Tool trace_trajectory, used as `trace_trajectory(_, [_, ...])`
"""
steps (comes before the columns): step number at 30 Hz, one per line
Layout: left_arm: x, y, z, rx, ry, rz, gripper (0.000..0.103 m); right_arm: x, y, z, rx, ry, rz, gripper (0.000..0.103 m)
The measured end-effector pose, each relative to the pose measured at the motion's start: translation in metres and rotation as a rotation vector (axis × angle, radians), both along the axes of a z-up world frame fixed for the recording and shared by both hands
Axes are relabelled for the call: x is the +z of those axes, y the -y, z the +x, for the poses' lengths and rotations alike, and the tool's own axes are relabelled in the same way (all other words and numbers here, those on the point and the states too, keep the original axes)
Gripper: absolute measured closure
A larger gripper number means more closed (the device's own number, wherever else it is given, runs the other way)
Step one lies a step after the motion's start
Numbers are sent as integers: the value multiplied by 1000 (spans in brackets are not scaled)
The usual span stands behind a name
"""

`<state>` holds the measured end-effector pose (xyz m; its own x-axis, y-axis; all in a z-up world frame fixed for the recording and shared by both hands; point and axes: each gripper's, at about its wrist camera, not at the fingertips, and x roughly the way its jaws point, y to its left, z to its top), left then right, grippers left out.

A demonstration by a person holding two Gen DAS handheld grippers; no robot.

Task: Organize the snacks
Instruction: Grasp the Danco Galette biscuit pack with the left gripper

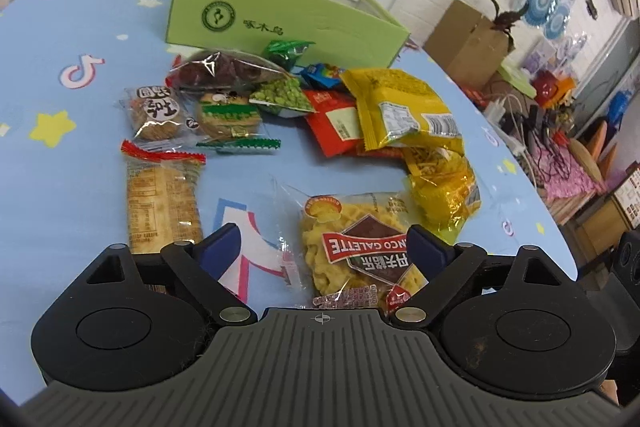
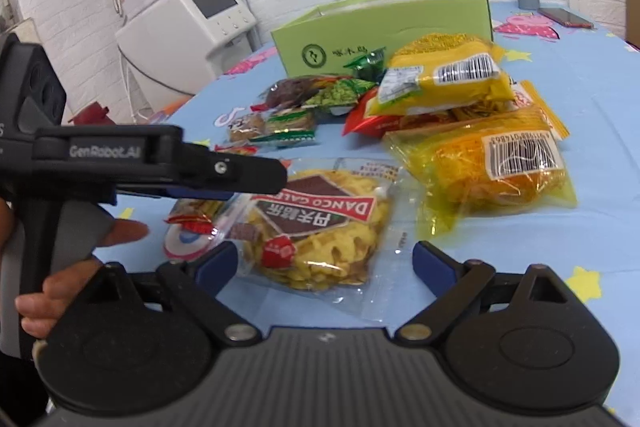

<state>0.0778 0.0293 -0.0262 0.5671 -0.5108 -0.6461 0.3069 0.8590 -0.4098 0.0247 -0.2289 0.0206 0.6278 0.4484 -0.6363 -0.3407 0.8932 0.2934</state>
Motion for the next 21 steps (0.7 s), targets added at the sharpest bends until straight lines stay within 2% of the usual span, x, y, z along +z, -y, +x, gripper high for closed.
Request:
trace_trajectory(3, [-4, 8, -2, -19, -7, 24, 26, -5, -5, -2, -4, 47, -17, 9])
trace_trajectory(6, [-11, 14, -4, -28, -17, 33, 26, -14, 2, -14, -19, 113, 24, 9])
trace_trajectory(8, [-11, 15, -6, -28, -8, 41, 26, -12, 5, -13, -20, 99, 30, 10])
trace_trajectory(11, [-11, 14, -5, -30, -20, 30, 27, -1, 5, -5, -37, 20, 35, 10])
trace_trajectory(15, [-11, 9, -3, -28, -32, 0, 28, 11, -1, -11, -1, 85, -16, 10])
trace_trajectory(20, [-12, 12, -2, -33, -34, -5, 28, -2, -8, 2, 23, 35, -68, 10])
trace_trajectory(21, [-12, 13, -3, -38, -30, -4, 28, -3, -11, 0, 26, 55, -81, 9])
